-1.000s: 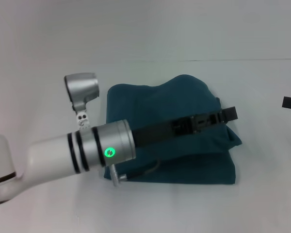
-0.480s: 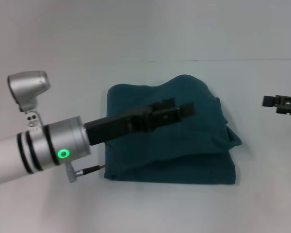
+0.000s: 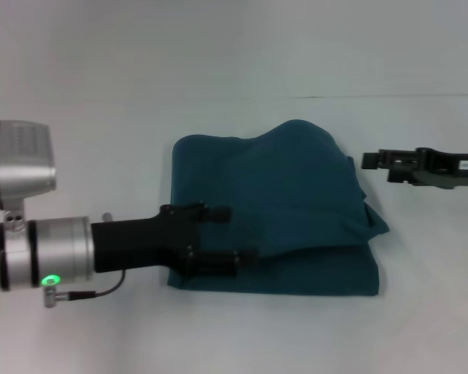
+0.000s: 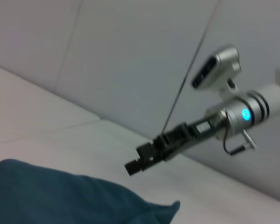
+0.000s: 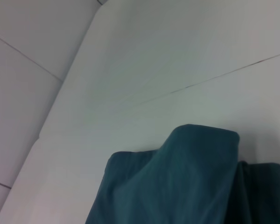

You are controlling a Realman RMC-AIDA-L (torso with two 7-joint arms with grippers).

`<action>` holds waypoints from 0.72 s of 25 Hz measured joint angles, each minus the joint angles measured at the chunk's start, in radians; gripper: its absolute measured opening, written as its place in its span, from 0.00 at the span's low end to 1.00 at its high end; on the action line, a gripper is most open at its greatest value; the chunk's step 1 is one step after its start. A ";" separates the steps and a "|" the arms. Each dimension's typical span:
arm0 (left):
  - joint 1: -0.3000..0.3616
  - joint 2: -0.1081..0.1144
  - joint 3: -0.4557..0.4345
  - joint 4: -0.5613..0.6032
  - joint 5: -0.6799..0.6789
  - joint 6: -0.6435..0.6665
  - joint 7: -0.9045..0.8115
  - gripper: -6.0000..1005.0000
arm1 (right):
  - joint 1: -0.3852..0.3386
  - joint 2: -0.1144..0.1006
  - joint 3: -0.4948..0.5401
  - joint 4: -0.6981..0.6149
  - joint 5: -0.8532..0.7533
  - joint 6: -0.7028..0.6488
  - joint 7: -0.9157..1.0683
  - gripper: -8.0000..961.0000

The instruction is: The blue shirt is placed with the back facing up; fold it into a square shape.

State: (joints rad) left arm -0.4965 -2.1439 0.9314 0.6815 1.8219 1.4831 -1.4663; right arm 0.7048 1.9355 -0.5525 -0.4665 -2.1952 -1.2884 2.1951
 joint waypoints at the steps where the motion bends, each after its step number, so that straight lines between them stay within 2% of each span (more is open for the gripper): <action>1: 0.006 0.000 -0.011 0.014 0.016 0.012 0.008 0.94 | 0.006 0.006 -0.001 0.006 0.000 0.012 0.004 0.95; 8: 0.021 0.001 -0.053 0.048 0.071 0.069 0.051 0.95 | 0.048 0.038 -0.025 0.037 0.000 0.085 0.015 0.95; 18: 0.018 -0.001 -0.064 0.048 0.090 0.064 0.054 0.95 | 0.059 0.042 -0.069 0.041 0.000 0.115 0.055 0.95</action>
State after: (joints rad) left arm -0.4782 -2.1445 0.8673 0.7299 1.9114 1.5470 -1.4128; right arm 0.7635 1.9774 -0.6211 -0.4251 -2.1951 -1.1735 2.2497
